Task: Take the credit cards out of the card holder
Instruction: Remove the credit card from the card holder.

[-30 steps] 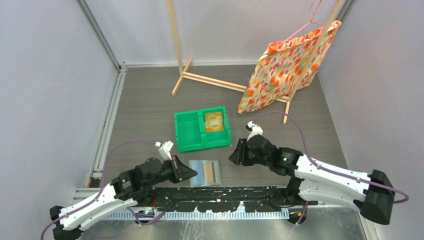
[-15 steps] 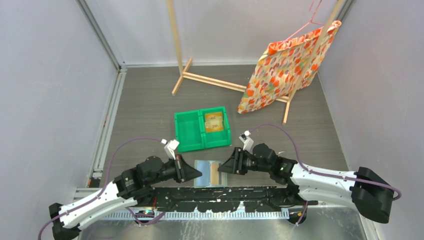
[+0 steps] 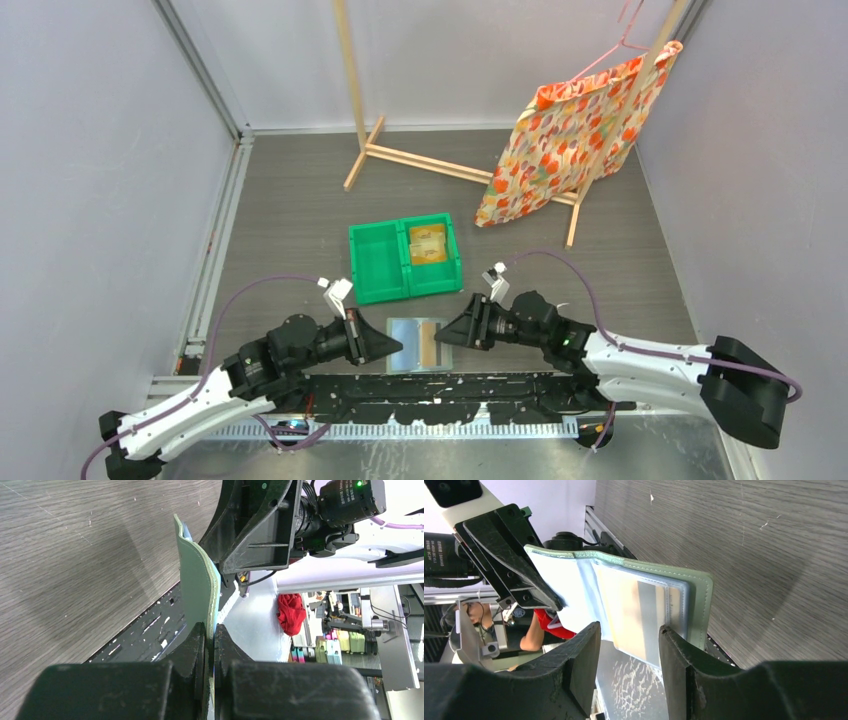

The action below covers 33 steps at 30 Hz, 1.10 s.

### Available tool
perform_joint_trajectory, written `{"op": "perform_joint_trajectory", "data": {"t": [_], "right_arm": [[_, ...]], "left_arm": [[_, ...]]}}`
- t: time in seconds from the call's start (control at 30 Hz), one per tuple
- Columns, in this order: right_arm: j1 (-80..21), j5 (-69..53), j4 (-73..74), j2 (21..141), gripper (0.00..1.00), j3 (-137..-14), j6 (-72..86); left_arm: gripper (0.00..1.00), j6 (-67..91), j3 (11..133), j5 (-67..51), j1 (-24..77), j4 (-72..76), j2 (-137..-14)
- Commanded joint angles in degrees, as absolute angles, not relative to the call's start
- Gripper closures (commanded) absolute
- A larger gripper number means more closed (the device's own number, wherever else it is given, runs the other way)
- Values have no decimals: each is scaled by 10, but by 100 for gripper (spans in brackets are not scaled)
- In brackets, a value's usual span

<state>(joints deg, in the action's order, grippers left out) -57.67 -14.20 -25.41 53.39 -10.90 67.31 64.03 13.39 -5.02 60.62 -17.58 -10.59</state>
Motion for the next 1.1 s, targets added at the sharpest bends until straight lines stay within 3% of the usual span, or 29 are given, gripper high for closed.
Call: {"op": "perform_joint_trajectory", "data": {"t": [0.0,0.3,0.5,0.7,0.93,1.07], "right_arm": [[-578,-121,-244,496,48,-106,675],[-578,-121,-184,482,49,-119,650],[-575,-83,-119,406,22,-97,612],[-533,-190,-303,417,18,-16,644],[-526,-212,-331,460,14,-12,635],[-521,-250,-457,504,16,15,662]], "left_arm": [[99,638,148,-49,604,-148,-100],[99,638,150,-45,604,-139,-110],[99,641,156,-60,604,-148,-127],[99,644,154,-70,604,-115,-145],[99,646,158,-75,604,-93,-144],[99,654,151,-76,604,-89,-131]]}}
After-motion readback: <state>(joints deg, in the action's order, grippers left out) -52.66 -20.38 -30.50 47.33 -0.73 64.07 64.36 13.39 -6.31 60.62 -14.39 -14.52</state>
